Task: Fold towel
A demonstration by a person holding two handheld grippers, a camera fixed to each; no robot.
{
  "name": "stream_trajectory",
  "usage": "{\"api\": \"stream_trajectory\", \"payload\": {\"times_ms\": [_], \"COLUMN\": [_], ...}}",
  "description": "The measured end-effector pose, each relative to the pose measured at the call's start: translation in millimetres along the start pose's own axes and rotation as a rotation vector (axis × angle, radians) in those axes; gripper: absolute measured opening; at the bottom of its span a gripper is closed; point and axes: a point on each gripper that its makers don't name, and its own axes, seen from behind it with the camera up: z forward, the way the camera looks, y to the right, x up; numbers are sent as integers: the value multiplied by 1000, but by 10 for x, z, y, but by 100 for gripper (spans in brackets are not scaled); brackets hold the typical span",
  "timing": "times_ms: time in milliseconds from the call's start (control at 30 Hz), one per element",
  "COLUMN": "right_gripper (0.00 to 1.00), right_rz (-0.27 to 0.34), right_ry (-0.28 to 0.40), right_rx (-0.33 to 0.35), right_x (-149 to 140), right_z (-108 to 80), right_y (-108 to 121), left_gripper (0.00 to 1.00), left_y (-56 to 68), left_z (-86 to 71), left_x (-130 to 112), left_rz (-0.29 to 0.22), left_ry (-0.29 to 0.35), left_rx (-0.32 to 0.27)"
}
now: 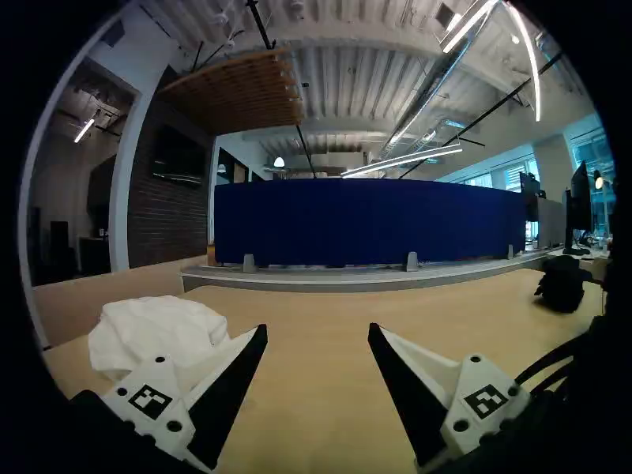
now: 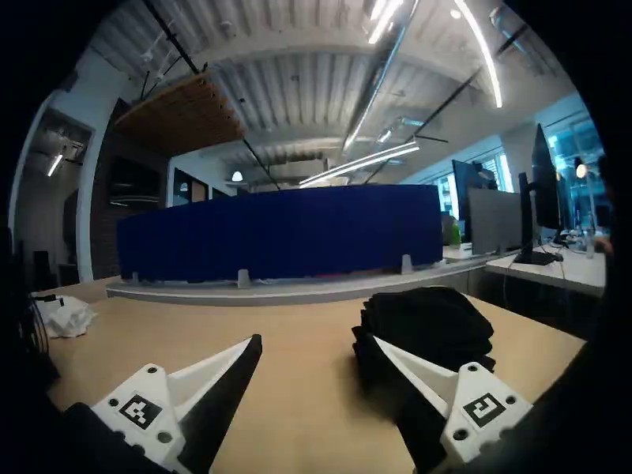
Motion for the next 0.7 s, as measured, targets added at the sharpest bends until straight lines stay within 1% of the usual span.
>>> {"api": "stream_trajectory", "payload": {"times_ms": [467, 700], "right_gripper": [100, 100], "right_rz": [-63, -70], "right_ry": [10, 10], "right_rx": [4, -6], "right_x": [-30, -38], "right_z": [-42, -30], "right_y": [-64, -39], "left_gripper": [95, 95], "left_y": [-1, -3], "left_z": [2, 5], "left_x": [0, 2], "left_rz": [0, 0], "left_ry": [0, 0], "left_rx": [0, 0]}}
